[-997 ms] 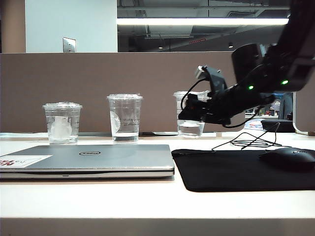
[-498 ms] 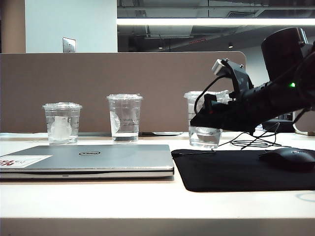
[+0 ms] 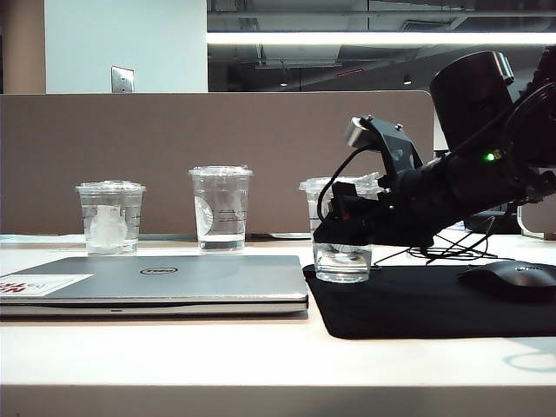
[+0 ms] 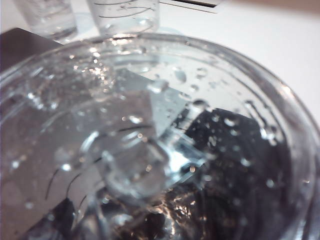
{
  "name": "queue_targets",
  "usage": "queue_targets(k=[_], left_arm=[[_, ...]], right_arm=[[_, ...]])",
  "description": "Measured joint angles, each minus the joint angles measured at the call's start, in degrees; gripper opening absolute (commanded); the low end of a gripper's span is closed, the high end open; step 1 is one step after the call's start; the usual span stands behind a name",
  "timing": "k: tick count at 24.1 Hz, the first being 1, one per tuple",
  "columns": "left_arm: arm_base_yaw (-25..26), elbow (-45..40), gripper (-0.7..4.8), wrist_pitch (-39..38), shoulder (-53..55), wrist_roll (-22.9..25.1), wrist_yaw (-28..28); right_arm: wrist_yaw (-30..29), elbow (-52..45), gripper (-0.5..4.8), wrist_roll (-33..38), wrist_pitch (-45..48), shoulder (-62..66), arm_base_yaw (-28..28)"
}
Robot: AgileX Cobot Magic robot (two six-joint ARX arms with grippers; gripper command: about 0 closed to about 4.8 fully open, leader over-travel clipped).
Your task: Pick up the coffee cup on the right and place it on the right side of the laptop.
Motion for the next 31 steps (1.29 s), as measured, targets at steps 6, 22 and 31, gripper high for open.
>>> queue_targets(k=[6, 22, 31], left_arm=[[0.0, 0.0, -0.05, 0.0, 0.0, 0.0, 0.0], [0.0, 0.0, -0.05, 0.0, 0.0, 0.0, 0.0], [0.0, 0.0, -0.05, 0.0, 0.0, 0.0, 0.0]], right_arm=[[1.8, 0.0, 3.57, -1.0, -2.1, 0.0, 0.0], [1.9, 0.0, 4.79, -0.8, -3.9, 0.5, 0.0], [3.4, -6.2, 4.79, -1.9, -10.8, -10.2, 0.2]])
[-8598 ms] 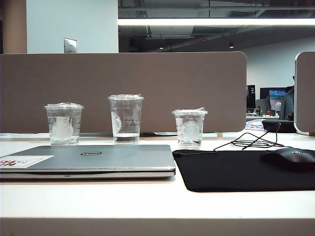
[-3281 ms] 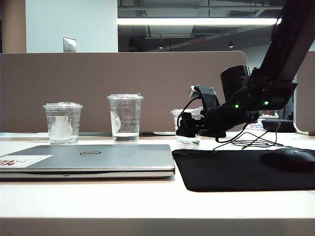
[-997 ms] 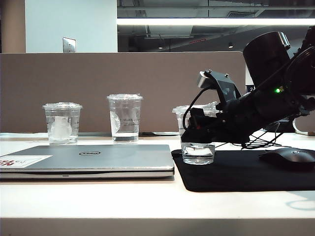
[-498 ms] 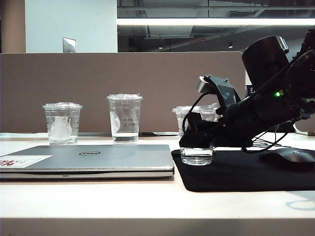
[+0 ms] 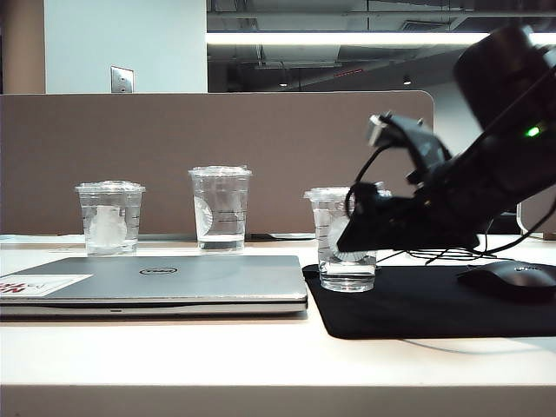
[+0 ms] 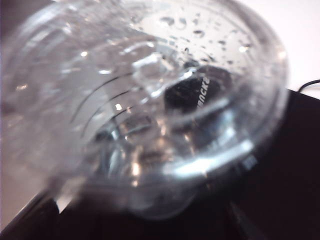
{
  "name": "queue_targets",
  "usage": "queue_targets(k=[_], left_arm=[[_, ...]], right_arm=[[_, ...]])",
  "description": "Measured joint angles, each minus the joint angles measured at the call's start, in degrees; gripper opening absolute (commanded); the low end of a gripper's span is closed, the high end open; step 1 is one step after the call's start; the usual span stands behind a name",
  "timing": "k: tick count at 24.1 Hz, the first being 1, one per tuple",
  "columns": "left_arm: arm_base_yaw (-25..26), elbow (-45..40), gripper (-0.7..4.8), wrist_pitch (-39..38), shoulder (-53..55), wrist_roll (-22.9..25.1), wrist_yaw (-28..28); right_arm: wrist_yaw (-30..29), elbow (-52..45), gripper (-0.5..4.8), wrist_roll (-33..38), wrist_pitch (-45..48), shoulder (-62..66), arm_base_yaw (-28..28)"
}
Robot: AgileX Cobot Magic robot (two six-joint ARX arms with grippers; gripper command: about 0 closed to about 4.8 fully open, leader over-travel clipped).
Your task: Pick up the coffee cup on the right and place it on the right side of the laptop.
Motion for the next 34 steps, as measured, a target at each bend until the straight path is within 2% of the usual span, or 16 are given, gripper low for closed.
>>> queue_targets(k=[3, 8, 10, 12, 13, 16, 18, 21, 25, 34], left_arm=[[0.0, 0.0, -0.05, 0.0, 0.0, 0.0, 0.0], [0.0, 0.0, -0.05, 0.0, 0.0, 0.0, 0.0], [0.1, 0.0, -0.05, 0.0, 0.0, 0.0, 0.0], [0.9, 0.0, -0.05, 0.0, 0.0, 0.0, 0.2], [2.3, 0.0, -0.05, 0.0, 0.0, 0.0, 0.3], [7.1, 0.0, -0.05, 0.0, 0.0, 0.0, 0.6], [14.9, 0.0, -0.05, 0.0, 0.0, 0.0, 0.7], [19.2, 0.0, -0.05, 0.0, 0.0, 0.0, 0.7], [21.6, 0.0, -0.05, 0.0, 0.0, 0.0, 0.7], [25.0, 0.0, -0.05, 0.0, 0.0, 0.0, 0.7]], right_arm=[[0.0, -4.5, 4.79, 0.0, -0.3, -6.2, 0.0], [-0.5, -9.6, 4.77, 1.9, -10.8, -20.7, 0.0], [-0.5, -10.3, 3.74, 3.1, -14.5, -25.0, 0.0], [-0.7, -10.7, 2.44, 4.3, -18.1, -30.2, 0.0], [-0.9, -10.6, 1.71, 4.6, -19.4, -32.2, 0.0], [-1.2, -10.6, -0.06, 5.9, -22.7, -38.2, 0.0], [-1.5, -10.7, -0.07, 7.1, -26.6, -46.0, 0.0], [-0.2, -10.6, -0.07, 7.4, -28.1, -49.9, 0.0], [3.6, -10.8, -0.07, 7.7, -32.6, -55.6, 0.0], [8.2, -15.5, -0.07, 9.3, -34.1, -68.7, 0.0]])
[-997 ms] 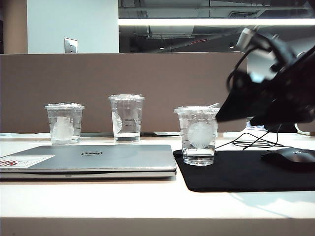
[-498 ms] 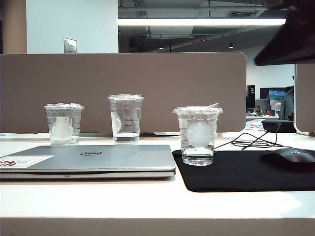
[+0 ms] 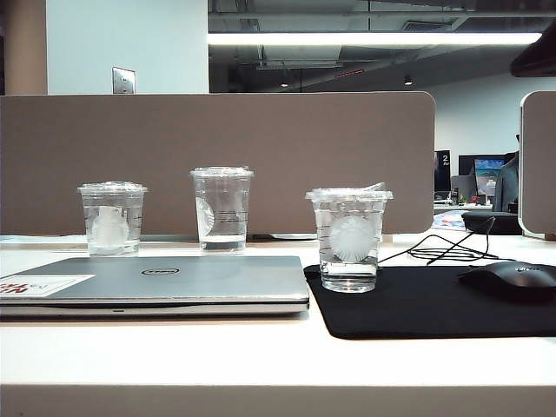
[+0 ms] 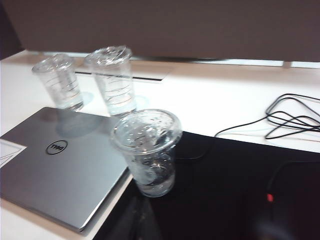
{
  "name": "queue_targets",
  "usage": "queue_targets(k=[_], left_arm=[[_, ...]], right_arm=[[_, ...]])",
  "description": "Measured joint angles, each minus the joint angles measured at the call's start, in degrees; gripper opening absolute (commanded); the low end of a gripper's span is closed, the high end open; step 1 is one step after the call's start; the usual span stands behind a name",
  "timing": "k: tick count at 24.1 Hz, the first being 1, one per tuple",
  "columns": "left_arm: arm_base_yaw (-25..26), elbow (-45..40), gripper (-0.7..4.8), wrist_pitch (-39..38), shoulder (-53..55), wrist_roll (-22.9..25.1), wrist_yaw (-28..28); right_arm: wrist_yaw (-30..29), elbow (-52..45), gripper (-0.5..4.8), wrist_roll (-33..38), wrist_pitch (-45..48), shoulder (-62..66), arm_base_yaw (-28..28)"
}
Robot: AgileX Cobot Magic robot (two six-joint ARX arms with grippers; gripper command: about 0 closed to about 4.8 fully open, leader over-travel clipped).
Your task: Pick up the coffee cup on the right and place it on the right side of the laptop.
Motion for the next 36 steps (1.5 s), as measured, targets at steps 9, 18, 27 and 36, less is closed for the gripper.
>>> queue_targets(k=[9, 18, 27, 36], left_arm=[[0.0, 0.0, -0.05, 0.0, 0.0, 0.0, 0.0], [0.0, 0.0, -0.05, 0.0, 0.0, 0.0, 0.0], [0.0, 0.0, -0.05, 0.0, 0.0, 0.0, 0.0], [0.0, 0.0, -0.05, 0.0, 0.0, 0.0, 0.0]], right_arm=[[6.4, -0.6, -0.06, 1.1, -3.1, -4.9, -0.1], [7.1, -0.6, -0.06, 1.1, -3.4, -5.7, -0.1], [7.1, -0.6, -0.06, 1.1, -3.4, -5.7, -0.1], [6.8, -3.1, -0.06, -2.5, -3.3, -10.6, -3.0]])
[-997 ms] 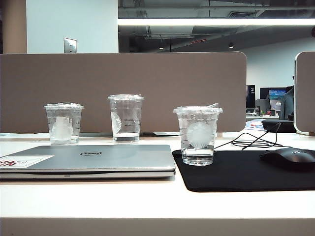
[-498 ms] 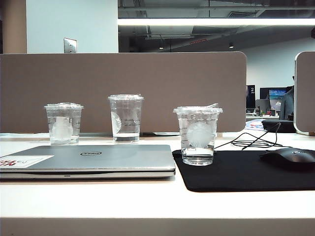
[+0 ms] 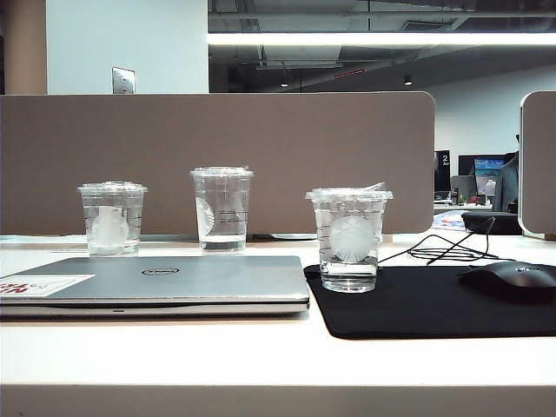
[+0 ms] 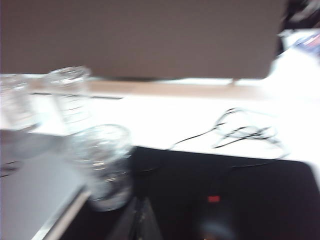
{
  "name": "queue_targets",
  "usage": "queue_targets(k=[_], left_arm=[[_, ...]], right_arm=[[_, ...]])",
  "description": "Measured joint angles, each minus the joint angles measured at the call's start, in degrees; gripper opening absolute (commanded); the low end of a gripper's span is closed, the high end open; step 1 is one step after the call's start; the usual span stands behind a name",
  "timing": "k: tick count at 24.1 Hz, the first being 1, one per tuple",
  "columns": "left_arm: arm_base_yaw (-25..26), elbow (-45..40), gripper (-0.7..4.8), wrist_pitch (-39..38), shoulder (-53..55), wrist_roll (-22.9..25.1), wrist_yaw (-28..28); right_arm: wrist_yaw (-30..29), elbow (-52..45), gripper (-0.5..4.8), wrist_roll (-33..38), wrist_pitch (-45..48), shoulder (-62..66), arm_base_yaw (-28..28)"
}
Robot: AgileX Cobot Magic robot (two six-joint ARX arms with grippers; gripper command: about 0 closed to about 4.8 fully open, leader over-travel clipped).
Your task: Pick up the coffee cup on the right and place it on the right side of the laptop.
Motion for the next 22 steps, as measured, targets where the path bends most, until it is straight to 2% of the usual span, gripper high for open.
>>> queue_targets(k=[6, 10, 13, 22], left_arm=[[0.0, 0.0, -0.05, 0.0, 0.0, 0.0, 0.0], [0.0, 0.0, -0.05, 0.1, 0.0, 0.0, 0.1], [0.0, 0.0, -0.05, 0.0, 0.0, 0.0, 0.1], [0.0, 0.0, -0.05, 0.0, 0.0, 0.0, 0.0]], right_arm=[[-0.8, -12.2, -0.06, -0.7, 2.5, -12.0, -12.0], [-4.8, -13.6, -0.06, 0.2, 4.1, -13.7, -17.6], [-5.2, -13.6, -0.06, 0.3, 4.6, -13.5, -21.3], [-2.3, -13.6, -0.06, 0.1, 3.8, -13.7, -21.2]])
